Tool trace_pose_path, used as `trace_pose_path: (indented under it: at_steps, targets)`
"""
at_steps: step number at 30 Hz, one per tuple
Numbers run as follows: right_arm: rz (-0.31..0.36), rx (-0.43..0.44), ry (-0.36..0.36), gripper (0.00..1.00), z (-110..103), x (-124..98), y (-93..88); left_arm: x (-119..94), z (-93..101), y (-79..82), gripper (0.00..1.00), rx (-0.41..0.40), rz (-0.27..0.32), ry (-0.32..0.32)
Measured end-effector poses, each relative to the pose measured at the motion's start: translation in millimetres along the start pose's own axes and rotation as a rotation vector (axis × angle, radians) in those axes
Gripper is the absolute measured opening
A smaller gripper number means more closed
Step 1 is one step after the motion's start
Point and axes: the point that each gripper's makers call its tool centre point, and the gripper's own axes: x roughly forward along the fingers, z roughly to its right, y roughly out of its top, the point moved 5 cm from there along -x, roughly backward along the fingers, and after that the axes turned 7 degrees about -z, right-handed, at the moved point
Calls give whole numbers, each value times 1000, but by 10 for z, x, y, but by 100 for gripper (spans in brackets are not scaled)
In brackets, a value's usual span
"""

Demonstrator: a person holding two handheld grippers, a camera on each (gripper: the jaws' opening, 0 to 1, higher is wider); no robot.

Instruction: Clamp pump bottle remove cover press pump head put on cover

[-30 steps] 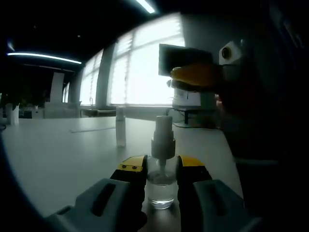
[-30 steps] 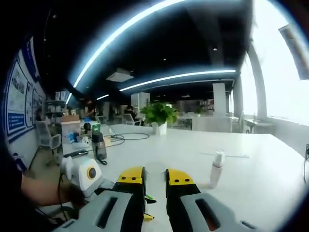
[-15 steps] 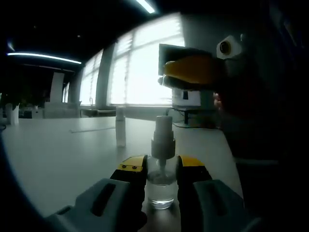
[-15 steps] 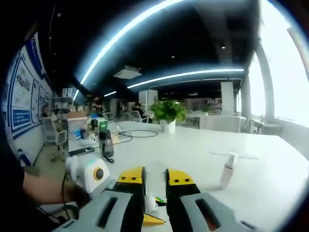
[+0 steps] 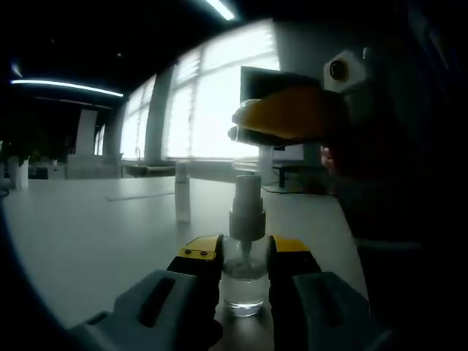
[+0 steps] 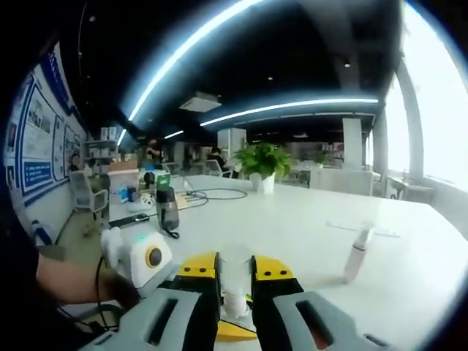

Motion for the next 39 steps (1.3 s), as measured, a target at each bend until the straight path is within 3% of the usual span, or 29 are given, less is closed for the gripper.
trace_pose_path:
  at_steps: [30, 39]
  targets:
    - [-90, -54, 1, 11, -25, 138, -246, -5, 8, 1, 16, 1, 0, -2]
    - [-70, -30, 5, 11, 2, 149, -273, -5, -2, 0, 16, 2, 0, -2]
